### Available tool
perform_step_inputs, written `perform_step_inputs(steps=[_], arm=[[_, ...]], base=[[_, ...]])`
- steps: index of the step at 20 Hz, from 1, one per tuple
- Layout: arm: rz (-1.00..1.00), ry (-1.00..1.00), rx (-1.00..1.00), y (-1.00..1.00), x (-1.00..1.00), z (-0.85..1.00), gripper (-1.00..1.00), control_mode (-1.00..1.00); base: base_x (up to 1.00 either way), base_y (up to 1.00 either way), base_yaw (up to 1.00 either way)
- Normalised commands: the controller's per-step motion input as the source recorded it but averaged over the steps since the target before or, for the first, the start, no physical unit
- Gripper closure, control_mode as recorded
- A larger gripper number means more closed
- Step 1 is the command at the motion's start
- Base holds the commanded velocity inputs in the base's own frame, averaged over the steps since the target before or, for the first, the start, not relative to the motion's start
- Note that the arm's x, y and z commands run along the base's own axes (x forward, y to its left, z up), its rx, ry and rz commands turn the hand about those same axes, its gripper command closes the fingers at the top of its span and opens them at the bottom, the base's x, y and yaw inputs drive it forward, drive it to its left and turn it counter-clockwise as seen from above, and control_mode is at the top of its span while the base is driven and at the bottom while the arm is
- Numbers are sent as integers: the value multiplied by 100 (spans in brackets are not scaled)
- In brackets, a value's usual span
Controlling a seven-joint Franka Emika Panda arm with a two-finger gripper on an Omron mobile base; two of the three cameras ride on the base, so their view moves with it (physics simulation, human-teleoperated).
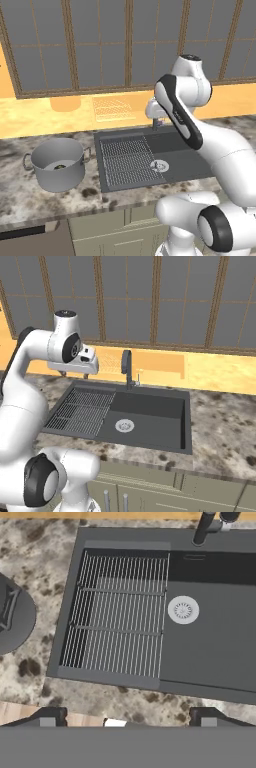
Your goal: Dump the squash from the pot into the sink. Then turn on the water and wash the squash. Then turn off the water and put the squash back in the pot.
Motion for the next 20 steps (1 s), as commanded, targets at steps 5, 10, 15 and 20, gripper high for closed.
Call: perform_step_inputs(steps=[5, 10, 15, 20], arm=[[4, 0, 0, 73, -5, 0, -100, -100], [3, 1, 0, 75, 0, 0, -100, -100], [1, 5, 0, 69, 0, -2, -100, -100], [0, 8, 0, 55, 1, -8, -100, -100]], base=[[0, 0, 0], [0, 0, 0], [0, 0, 0], [0, 0, 0]])
